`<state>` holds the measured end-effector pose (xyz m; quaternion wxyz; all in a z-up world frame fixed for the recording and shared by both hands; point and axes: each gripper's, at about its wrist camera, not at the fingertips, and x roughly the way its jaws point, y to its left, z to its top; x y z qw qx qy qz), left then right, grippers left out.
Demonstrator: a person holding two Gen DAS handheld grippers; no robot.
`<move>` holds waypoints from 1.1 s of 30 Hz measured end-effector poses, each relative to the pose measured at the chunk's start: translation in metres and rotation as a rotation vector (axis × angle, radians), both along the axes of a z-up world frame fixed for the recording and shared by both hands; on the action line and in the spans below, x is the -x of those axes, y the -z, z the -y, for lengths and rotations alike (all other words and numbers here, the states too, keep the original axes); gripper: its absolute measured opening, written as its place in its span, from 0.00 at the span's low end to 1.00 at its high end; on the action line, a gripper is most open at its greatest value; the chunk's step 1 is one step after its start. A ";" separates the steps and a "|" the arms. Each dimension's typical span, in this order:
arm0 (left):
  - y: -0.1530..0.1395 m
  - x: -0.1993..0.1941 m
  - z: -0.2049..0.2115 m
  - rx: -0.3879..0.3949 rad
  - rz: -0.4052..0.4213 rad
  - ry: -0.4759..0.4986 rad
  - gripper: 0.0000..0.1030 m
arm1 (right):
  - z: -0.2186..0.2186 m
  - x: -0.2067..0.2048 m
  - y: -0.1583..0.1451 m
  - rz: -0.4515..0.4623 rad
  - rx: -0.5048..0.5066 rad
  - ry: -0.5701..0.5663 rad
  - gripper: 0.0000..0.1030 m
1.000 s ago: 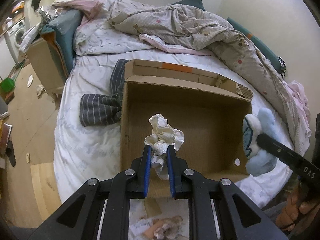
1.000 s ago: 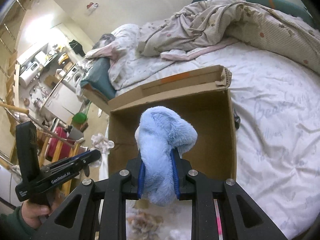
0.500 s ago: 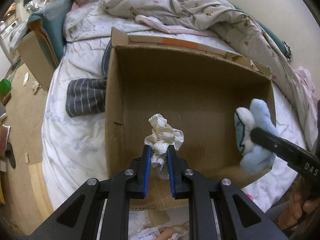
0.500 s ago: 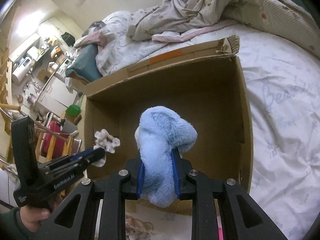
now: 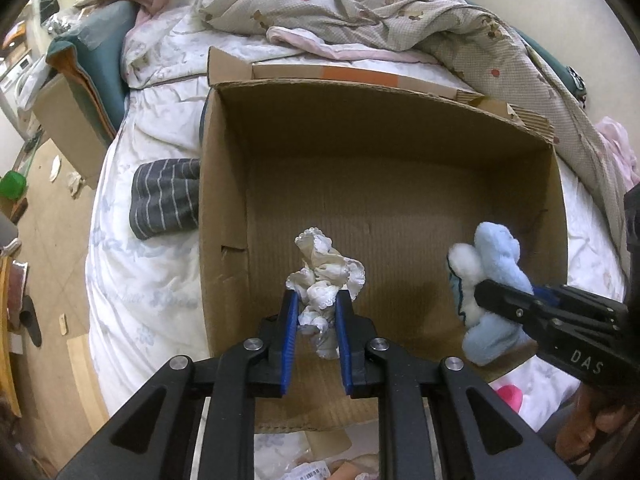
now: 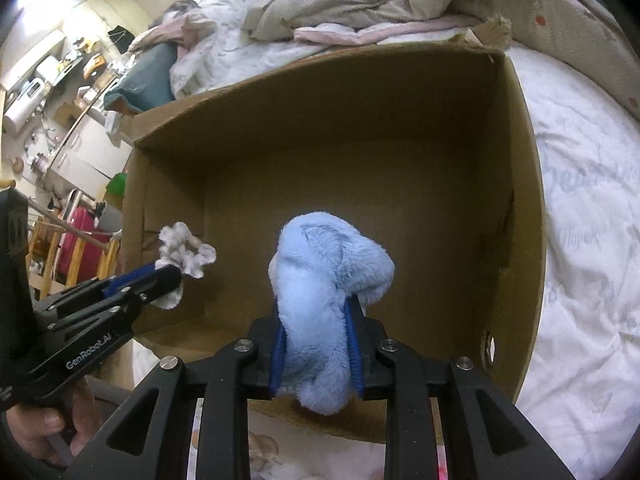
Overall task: Organize soft objects
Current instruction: 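Carry both held scrunchies up and over into the cardboard box, then open both tools to drop the scrunchies onto the box floor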
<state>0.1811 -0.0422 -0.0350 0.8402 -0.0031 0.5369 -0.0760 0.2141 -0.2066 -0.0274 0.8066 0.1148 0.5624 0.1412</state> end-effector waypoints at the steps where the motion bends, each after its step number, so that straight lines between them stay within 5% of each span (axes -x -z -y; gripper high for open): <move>1: 0.000 0.000 0.000 0.000 0.001 0.000 0.18 | 0.001 0.000 0.000 -0.002 -0.004 0.008 0.27; 11: -0.003 0.001 0.002 0.014 0.007 -0.006 0.26 | 0.003 -0.002 -0.001 -0.005 -0.011 0.023 0.29; 15: -0.006 0.001 -0.002 0.039 0.009 -0.022 0.52 | 0.005 -0.002 0.000 -0.009 -0.011 0.033 0.33; 17: -0.010 0.001 -0.004 0.026 0.028 -0.042 0.62 | 0.006 -0.002 0.000 -0.013 -0.025 0.041 0.53; 26: -0.026 0.004 -0.006 0.019 0.080 -0.055 0.63 | 0.012 -0.001 -0.021 0.088 -0.073 0.078 0.94; 33: -0.041 0.012 -0.016 0.062 0.129 -0.082 0.67 | 0.019 0.003 -0.036 0.156 -0.075 0.126 1.00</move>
